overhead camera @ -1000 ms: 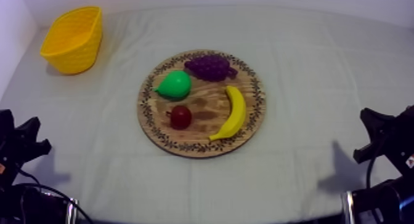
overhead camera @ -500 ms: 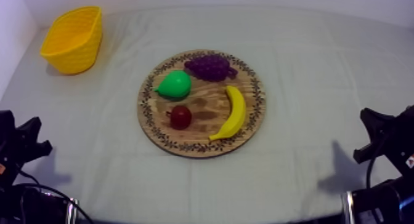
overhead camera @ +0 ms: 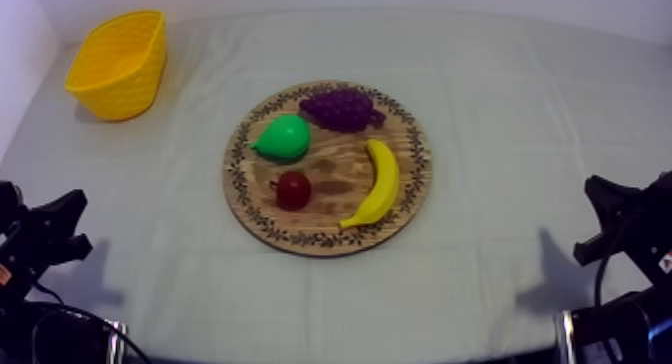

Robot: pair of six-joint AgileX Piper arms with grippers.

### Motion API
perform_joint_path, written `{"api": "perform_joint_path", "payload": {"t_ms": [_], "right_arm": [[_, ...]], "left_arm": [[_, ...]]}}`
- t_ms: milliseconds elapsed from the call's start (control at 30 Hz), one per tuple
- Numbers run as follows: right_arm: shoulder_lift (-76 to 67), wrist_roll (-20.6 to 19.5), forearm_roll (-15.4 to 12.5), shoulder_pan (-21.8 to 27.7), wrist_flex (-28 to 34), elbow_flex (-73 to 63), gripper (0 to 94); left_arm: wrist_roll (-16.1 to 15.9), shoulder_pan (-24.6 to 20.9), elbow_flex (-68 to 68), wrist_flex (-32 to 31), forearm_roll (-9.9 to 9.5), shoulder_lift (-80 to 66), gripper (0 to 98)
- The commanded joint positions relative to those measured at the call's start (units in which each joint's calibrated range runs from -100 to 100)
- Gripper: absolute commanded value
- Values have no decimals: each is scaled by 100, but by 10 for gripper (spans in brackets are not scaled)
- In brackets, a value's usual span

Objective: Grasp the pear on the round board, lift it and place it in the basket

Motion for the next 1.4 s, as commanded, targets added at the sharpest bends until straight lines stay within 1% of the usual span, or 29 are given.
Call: {"api": "perform_joint_path", "payload": {"t_ms": [0, 167, 233, 367, 533, 633, 700, 733, 867, 967, 1133, 1200, 1367], "right_arm": [[-4, 2, -1, 1, 4, -5, 4], [-4, 2, -1, 1, 4, -5, 4], [-4, 2, -1, 1, 4, -5, 4], [-4, 2, -1, 1, 4, -5, 4], [-4, 2, -1, 1, 4, -5, 4], [-4, 2, -1, 1, 4, -5, 4], [-4, 2, -1, 1, 4, -5, 4], [-4, 2, -1, 1, 4, -5, 4], [-4, 1, -1, 1, 4, -5, 4], [-4, 1, -1, 1, 4, -5, 4], [-4, 2, -1, 1, 4, -5, 4], [-4, 2, -1, 1, 4, -5, 4], [-4, 1, -1, 1, 4, -5, 4]], "left_arm": [[-257, 38, -2, -155, 157, 429, 0], [-658, 76, -185, -389, 475, 1332, 0], [-790, 46, -362, -390, 562, 1717, 0], [-890, 16, -808, -286, 626, 2528, 0], [-822, 27, -1535, 70, 636, 3578, 0], [-713, 96, -2174, 470, 572, 4231, 0], [-587, 168, -2651, 768, 462, 4649, 0], [-501, 224, -2913, 938, 383, 4857, 0], [-68, 531, -4069, 1770, -34, 5710, 0], [78, 615, -4897, 2354, -199, 6288, 0], [241, 789, -6075, 2980, -254, 7280, 0], [306, 845, -6459, 3093, -246, 7672, 0], [377, 927, -7313, 3199, -138, 8679, 0]]}}
